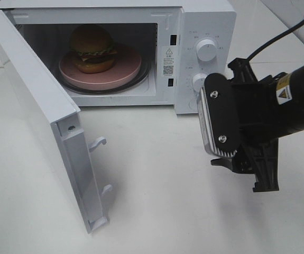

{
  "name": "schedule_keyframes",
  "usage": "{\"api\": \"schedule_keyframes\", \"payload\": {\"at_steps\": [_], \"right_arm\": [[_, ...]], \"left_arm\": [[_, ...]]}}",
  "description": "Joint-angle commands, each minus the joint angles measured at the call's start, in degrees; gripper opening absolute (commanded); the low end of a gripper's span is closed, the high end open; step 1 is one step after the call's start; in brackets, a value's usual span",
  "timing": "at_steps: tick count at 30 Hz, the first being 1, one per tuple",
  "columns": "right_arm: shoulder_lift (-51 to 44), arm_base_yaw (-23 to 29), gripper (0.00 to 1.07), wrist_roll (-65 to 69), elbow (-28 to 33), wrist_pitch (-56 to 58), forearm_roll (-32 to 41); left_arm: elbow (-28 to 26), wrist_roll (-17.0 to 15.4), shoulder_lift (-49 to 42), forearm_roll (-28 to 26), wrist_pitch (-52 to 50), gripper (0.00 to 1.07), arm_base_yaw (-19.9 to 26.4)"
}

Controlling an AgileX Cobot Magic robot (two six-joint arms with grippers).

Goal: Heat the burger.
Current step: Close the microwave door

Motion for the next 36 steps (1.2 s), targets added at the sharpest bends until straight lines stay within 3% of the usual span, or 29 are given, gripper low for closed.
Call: {"api": "schedule_keyframes", "payload": {"at_steps": [1,6,14,36], "right_arm": [[-2.8,-0.2,0.76,8.1,0.9,0.9,0.3],[-7.3,-0.2,0.76,26.4,1.0,4.3,-0.1],[-11.2,-0.2,0.76,44.3,1.0,11.7,-0.1],[-27.5,-0.2,0.76,54.7,1.0,32.3,-0.1]], "left_arm": [[0.2,-0.1,-1.3,-0.2,-0.8,1.0,-0.1],[0.2,-0.1,-1.3,-0.2,-0.8,1.0,-0.1],[0.2,-0.1,-1.3,-0.2,-0.8,1.0,-0.1],[0.2,-0.1,-1.3,-0.2,-0.8,1.0,-0.1]]}}
